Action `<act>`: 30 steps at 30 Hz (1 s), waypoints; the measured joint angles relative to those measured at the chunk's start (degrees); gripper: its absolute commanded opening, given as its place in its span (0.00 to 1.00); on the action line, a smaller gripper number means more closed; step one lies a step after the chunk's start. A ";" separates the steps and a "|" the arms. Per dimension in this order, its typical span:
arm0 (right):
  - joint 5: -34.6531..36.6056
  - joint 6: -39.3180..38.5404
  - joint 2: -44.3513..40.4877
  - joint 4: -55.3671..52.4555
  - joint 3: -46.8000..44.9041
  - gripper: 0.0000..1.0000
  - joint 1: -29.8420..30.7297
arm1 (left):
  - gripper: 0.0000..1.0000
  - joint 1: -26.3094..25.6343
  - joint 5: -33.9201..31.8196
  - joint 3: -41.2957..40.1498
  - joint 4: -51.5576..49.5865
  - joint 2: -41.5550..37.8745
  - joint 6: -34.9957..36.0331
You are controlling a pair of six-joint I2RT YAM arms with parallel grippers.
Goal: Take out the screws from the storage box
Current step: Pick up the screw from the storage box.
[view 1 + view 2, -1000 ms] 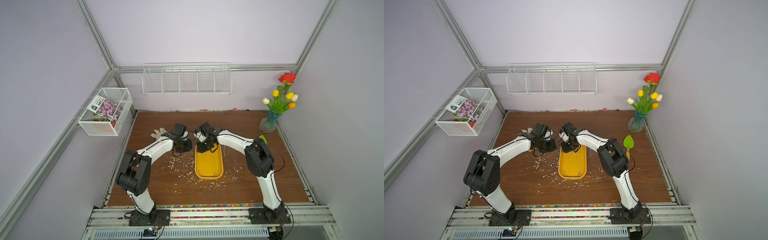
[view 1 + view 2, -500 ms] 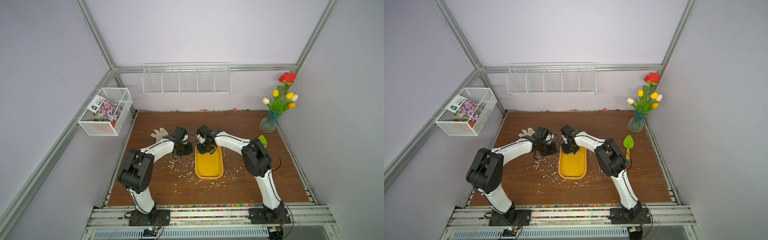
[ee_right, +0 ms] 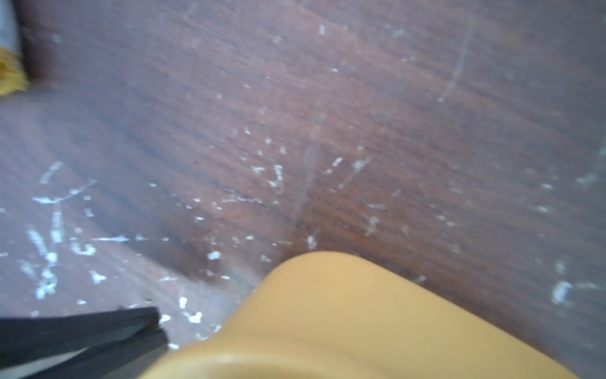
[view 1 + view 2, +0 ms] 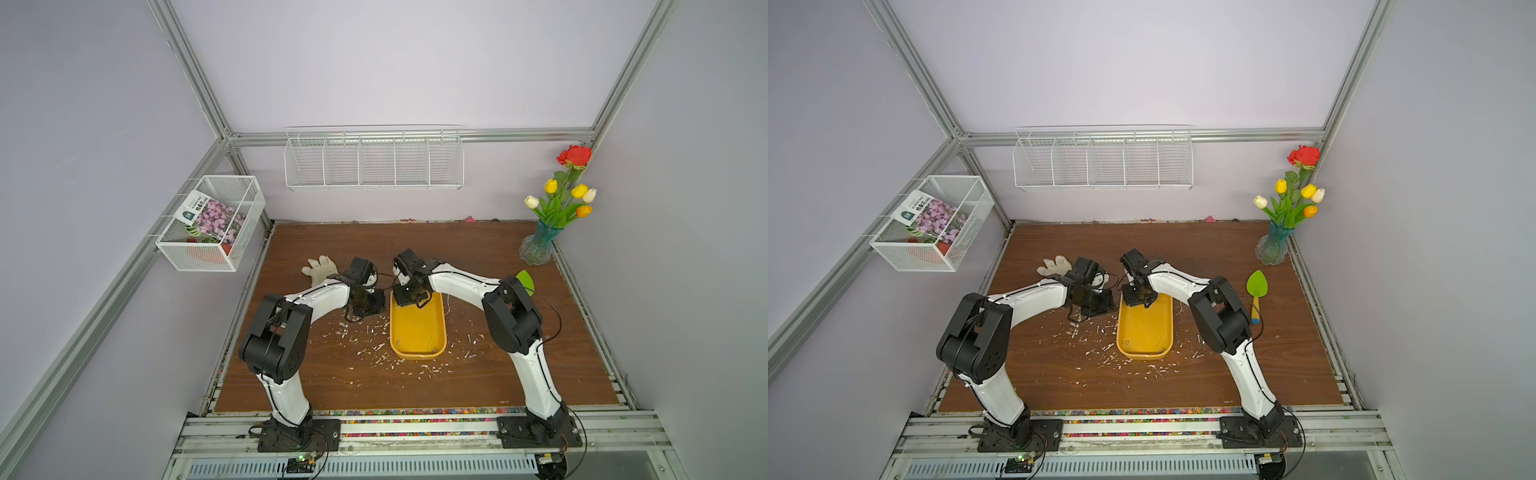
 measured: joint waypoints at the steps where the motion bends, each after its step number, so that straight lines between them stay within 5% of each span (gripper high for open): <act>1: 0.66 -0.24 0.11 -0.39 0.28 0.29 0.26 | 0.16 0.00 0.13 0.00 0.00 0.00 0.17; 30: 1.40 -0.96 1.75 -4.59 3.19 0.27 1.79 | 0.16 -0.11 1.77 0.00 -0.02 0.35 1.73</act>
